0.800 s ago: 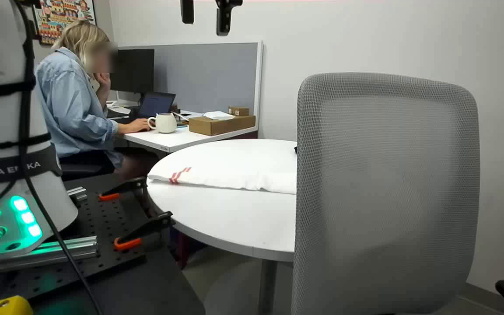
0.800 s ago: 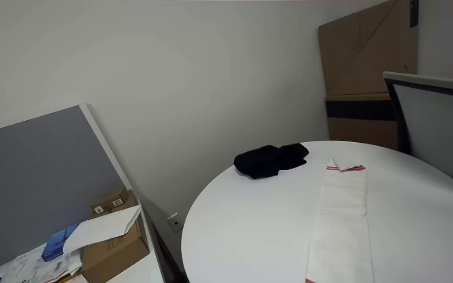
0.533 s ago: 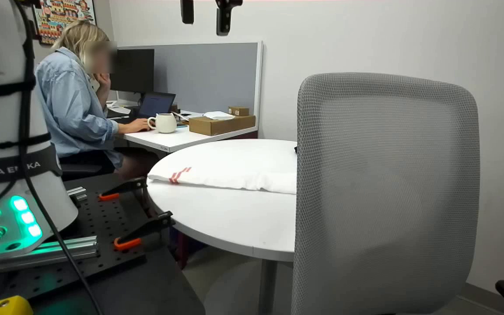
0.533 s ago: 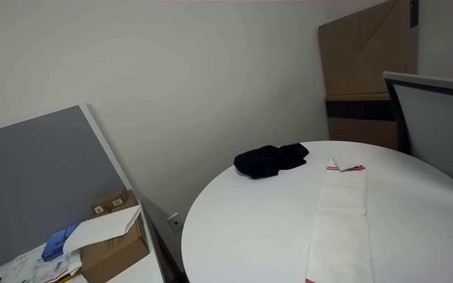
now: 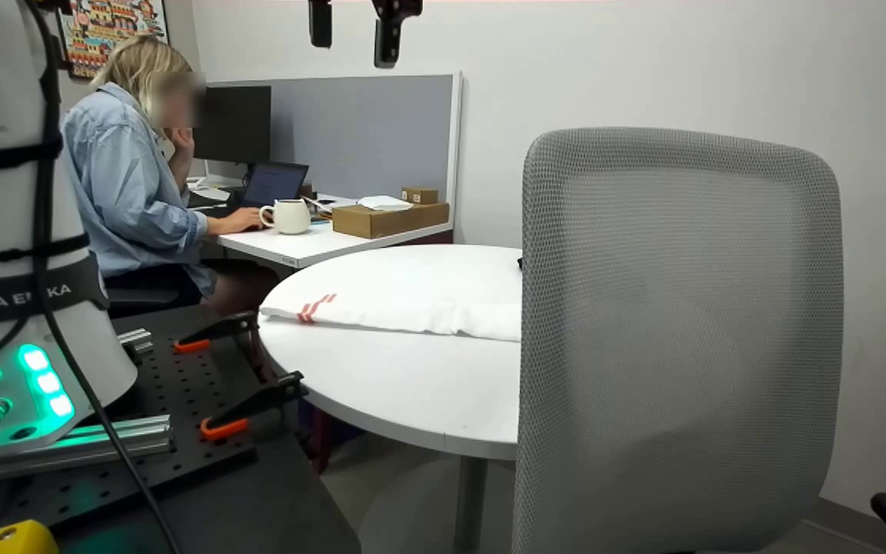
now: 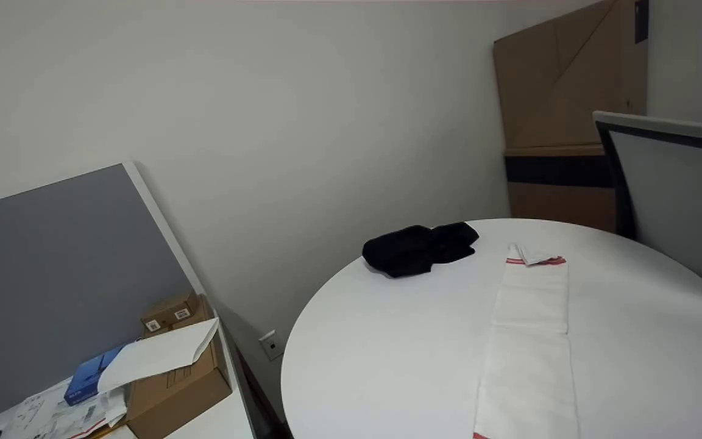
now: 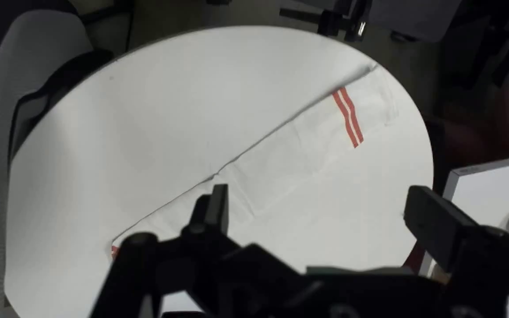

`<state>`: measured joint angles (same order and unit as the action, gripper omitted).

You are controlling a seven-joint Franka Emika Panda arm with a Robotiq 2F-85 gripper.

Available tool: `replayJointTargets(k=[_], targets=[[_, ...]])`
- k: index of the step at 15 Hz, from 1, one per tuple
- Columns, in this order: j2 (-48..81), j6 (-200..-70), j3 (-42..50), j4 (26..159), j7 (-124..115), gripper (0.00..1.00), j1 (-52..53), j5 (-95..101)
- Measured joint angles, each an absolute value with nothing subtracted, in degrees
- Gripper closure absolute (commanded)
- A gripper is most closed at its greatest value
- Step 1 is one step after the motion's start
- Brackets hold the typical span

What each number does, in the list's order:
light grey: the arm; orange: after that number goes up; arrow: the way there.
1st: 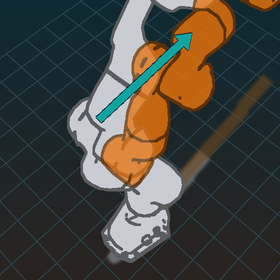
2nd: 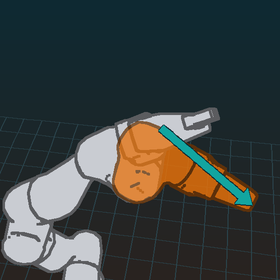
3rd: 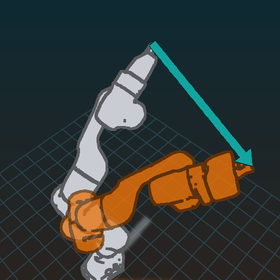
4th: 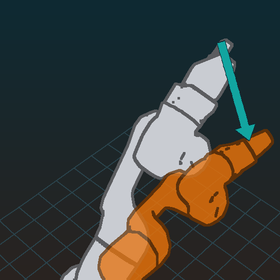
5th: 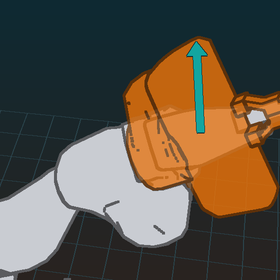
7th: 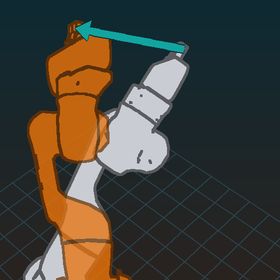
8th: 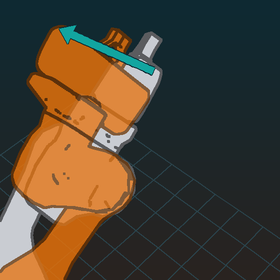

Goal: Fold the white towel

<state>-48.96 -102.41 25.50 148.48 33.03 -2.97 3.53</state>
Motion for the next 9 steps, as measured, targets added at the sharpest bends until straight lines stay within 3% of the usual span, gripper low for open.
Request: replayJointTargets(k=[3, 9], targets=[[-46.75, -102.87, 21.19, 149.23, 32.18, 0.0, -2.8, 6.45], [-43.17, -114.91, 4.15, 156.52, 22.79, 0.0, 2.46, 7.49]])
